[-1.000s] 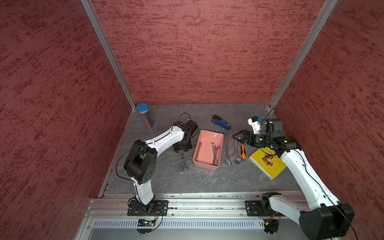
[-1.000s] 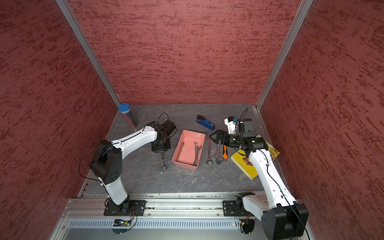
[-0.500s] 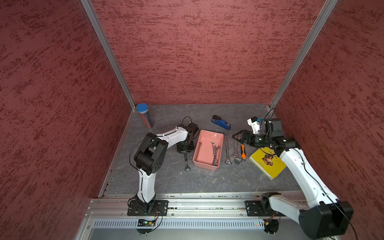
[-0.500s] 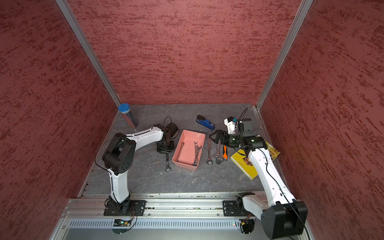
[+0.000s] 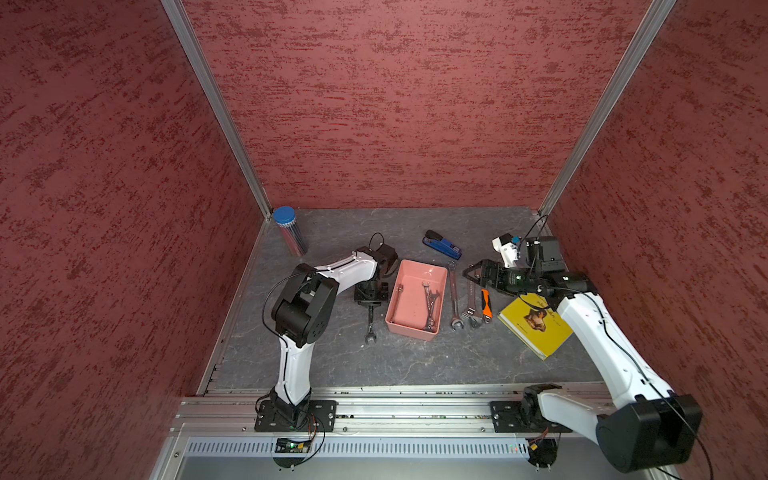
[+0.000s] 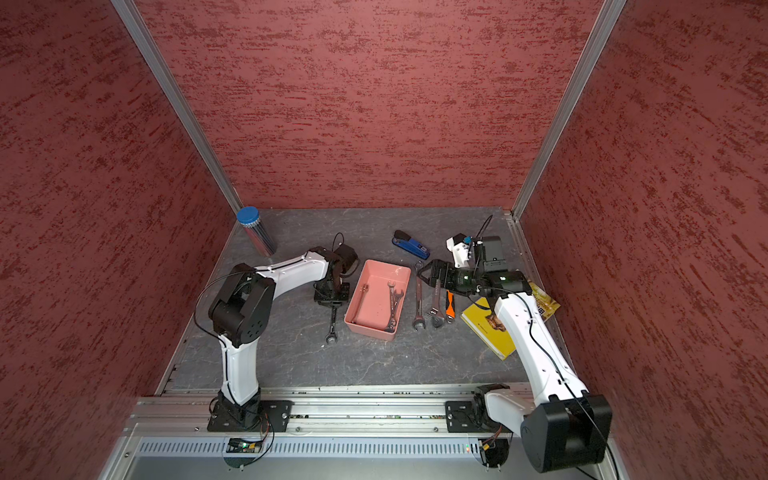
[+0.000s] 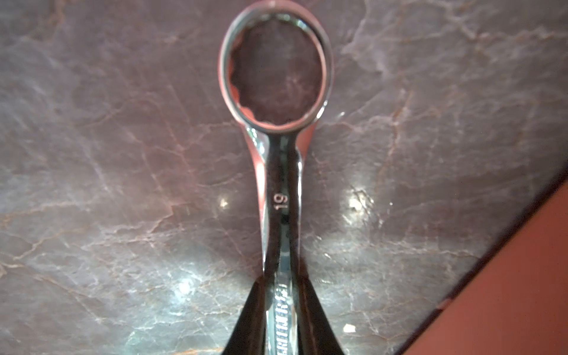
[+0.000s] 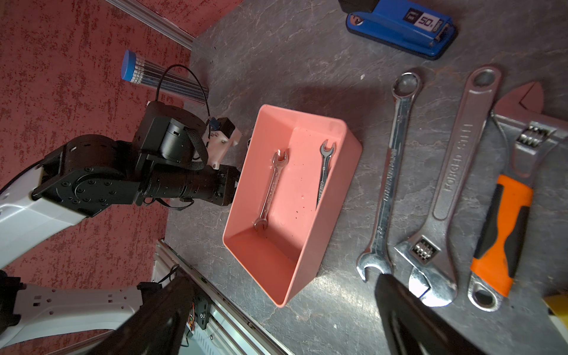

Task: Take out the wrench from the storage box
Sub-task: Place the wrench at the center of the board, then pick up the wrench from the storage box.

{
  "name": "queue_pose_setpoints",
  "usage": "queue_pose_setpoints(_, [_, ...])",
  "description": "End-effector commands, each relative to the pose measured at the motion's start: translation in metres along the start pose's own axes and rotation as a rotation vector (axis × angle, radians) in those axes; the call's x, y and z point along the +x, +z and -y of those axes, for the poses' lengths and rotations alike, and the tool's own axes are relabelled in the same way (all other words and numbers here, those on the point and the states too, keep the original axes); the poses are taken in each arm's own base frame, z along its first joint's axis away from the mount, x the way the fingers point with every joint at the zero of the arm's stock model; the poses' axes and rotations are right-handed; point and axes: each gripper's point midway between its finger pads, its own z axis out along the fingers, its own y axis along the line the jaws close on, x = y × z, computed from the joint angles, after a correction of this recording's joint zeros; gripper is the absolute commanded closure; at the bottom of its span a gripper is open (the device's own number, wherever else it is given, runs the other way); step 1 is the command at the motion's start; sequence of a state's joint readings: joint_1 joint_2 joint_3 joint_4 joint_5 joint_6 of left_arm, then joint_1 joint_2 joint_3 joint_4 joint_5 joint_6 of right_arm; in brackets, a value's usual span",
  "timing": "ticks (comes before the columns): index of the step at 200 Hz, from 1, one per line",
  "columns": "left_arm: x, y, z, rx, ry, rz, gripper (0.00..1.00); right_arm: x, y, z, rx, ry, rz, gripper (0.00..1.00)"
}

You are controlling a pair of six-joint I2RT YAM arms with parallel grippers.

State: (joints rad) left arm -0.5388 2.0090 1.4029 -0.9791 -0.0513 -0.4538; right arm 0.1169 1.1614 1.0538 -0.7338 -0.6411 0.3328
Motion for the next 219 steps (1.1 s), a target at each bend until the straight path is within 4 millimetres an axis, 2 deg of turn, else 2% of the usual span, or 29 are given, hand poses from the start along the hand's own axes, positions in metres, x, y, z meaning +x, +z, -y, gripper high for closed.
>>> queue_pose_setpoints(1, [0.003, 0.016, -0.007, -0.02, 0.042, -0.04, 0.86, -0.003, 0.002, -0.003, -0.019, -0.022, 0.005, 0.02])
queue_pose_setpoints(37, [-0.002, 0.01, -0.005, -0.01, 0.05, -0.021, 0.75, -0.004, 0.001, -0.005, -0.022, -0.026, 0.003, 0.02])
queue_pose_setpoints(67, [-0.011, -0.016, -0.007, -0.001, 0.044, 0.032, 0.66, -0.006, -0.002, -0.007, -0.017, -0.038, 0.009, 0.01])
queue_pose_setpoints(88, [-0.017, -0.043, -0.005, 0.023, 0.034, 0.08, 0.62, -0.007, -0.004, -0.008, -0.019, -0.044, 0.01, 0.02])
queue_pose_setpoints(123, [-0.014, -0.106, 0.008, 0.077, -0.021, 0.184, 0.6, -0.008, -0.007, -0.009, -0.009, -0.061, 0.009, 0.02])
queue_pose_setpoints(139, [-0.007, -0.132, 0.023, 0.097, -0.029, 0.234, 0.6, -0.009, -0.007, -0.009, 0.0, -0.064, 0.013, 0.02])
queue_pose_setpoints(152, [-0.001, -0.145, 0.04, 0.106, -0.018, 0.266, 0.6, -0.01, -0.008, -0.008, 0.006, -0.061, 0.018, 0.02])
queue_pose_setpoints(180, [0.01, -0.149, 0.08, 0.15, 0.022, 0.291, 0.6, -0.01, -0.008, -0.007, 0.015, -0.064, 0.022, 0.02])
queue_pose_setpoints(196, [0.012, -0.141, 0.1, 0.167, 0.051, 0.288, 0.61, -0.011, -0.009, -0.006, 0.017, -0.065, 0.026, 0.02])
queue_pose_setpoints(219, [0.011, -0.128, 0.119, 0.121, 0.114, 0.297, 0.61, -0.008, -0.01, -0.005, 0.024, -0.066, 0.031, 0.02])
